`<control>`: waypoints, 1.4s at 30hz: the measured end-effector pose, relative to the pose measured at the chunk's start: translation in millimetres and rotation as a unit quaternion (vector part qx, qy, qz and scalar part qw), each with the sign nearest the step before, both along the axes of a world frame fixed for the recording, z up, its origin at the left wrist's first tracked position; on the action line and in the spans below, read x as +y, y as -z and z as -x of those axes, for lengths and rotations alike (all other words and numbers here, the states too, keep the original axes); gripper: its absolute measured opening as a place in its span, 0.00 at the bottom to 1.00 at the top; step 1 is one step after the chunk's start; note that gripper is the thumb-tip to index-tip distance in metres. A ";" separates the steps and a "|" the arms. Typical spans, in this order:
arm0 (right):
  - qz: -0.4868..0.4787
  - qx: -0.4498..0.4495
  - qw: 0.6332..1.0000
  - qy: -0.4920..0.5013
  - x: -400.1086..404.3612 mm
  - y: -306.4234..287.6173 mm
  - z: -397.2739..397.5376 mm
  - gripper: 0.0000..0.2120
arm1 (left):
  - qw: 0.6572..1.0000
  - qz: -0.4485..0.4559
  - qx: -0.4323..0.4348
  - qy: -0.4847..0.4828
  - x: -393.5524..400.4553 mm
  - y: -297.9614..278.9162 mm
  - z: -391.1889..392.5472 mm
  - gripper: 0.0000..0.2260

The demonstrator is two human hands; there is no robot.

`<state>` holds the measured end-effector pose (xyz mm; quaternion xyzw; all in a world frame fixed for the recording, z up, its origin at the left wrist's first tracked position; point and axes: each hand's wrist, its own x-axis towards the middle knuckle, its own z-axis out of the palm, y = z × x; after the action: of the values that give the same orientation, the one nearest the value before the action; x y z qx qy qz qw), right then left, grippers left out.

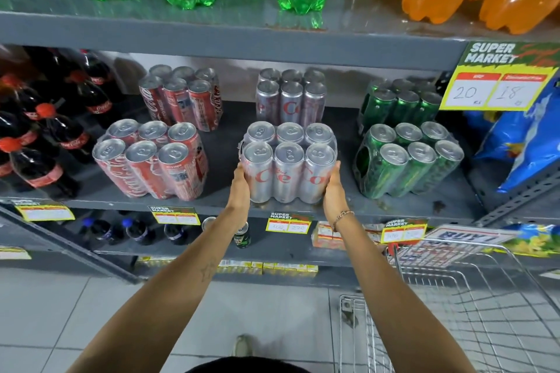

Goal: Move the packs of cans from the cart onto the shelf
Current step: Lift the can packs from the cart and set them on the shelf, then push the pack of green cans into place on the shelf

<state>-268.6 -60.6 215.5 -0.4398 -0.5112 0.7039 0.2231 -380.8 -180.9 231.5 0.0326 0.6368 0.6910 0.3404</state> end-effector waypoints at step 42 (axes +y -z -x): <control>0.007 0.023 0.997 0.077 215.0 9.5 -164.6 0.56 | 0.997 -0.004 -0.024 0.075 196.9 -13.6 -159.1 0.23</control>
<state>-104.1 154.4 206.0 -0.4632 -0.4661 0.6978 0.2851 -221.6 16.0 245.1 0.0657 0.6212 0.6668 0.4064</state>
